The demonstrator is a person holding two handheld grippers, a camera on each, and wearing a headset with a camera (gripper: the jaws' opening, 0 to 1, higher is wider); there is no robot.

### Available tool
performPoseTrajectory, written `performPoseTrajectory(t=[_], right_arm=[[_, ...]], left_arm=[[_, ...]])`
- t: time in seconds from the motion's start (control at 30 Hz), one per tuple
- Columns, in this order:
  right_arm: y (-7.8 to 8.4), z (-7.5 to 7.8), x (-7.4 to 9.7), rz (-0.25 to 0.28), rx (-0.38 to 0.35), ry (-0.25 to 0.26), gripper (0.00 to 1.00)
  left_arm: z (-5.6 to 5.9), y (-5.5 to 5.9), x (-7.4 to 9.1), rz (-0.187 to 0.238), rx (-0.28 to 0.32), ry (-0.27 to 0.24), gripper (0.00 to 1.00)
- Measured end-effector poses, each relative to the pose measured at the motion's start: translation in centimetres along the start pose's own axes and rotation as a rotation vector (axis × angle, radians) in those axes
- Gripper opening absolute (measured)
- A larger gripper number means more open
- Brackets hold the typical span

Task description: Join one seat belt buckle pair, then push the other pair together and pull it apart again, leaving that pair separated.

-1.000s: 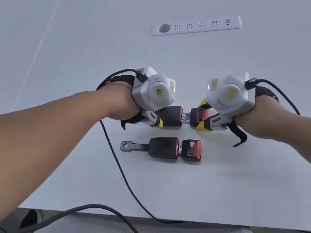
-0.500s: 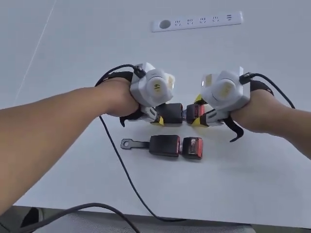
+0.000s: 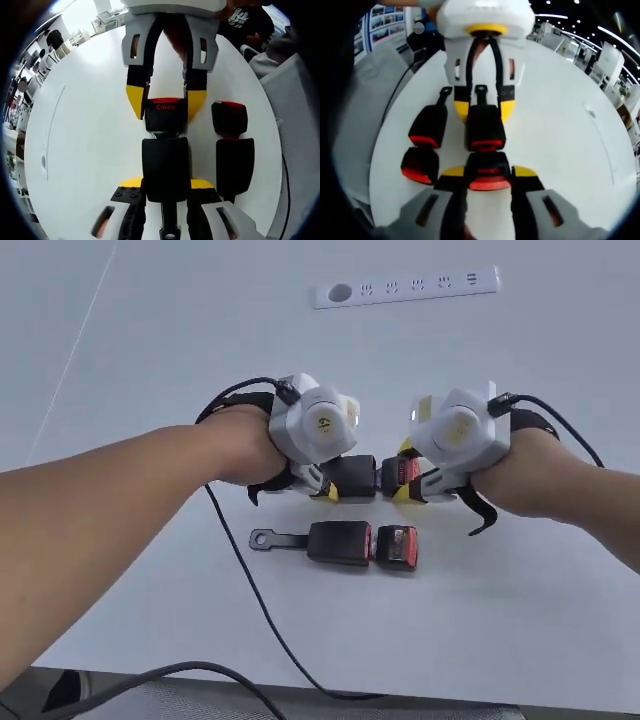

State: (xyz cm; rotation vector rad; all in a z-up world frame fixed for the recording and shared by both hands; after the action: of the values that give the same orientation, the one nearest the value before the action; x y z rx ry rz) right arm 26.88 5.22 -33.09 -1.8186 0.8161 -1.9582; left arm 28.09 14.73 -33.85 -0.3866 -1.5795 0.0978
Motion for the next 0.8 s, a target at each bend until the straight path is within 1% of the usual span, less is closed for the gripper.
performPoseTrajectory(t=[0.2,0.37,0.47,0.6,0.67,0.73,0.8], right_arm=[[0.2,-0.1,0.2,-0.010,-0.001,0.007,0.31],[1.2,0.0,1.0,-0.016,-0.014,0.010,0.32],[1.2,-0.1,1.1,-0.007,-0.021,0.006,0.32],[1.2,0.0,1.0,-0.006,-0.015,0.008,0.32],[1.3,0.0,1.1,-0.001,-0.017,0.009,0.32],[1.5,-0.1,1.3,0.011,-0.039,0.006,0.33],[1.7,-0.1,1.4,0.008,-0.033,0.009,0.33]], left_arm=[[0.1,0.0,0.0,0.004,-0.002,-0.002,0.31],[0.0,0.1,0.0,0.005,0.001,-0.002,0.31],[0.0,0.1,0.0,0.007,-0.006,-0.004,0.31],[0.0,0.0,0.1,-0.002,-0.003,-0.006,0.31],[0.0,-0.1,0.1,-0.003,-0.008,-0.007,0.31],[0.0,-0.1,0.1,-0.001,-0.015,-0.008,0.31],[0.0,0.0,0.1,-0.001,-0.014,-0.009,0.31]])
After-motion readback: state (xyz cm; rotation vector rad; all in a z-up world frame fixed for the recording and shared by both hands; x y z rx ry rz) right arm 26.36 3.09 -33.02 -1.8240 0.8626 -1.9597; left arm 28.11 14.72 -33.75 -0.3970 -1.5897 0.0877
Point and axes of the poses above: the centre of the closed fingertips' face, and the gripper's own axes: x roughly backward along the fingers, z roughly to its right, y roughly out of its underside, the point moved 4 cm from there along x, roughly backward along the fingers, and after that the axes turned 5 degrees about -x, right-handed, at the moved point
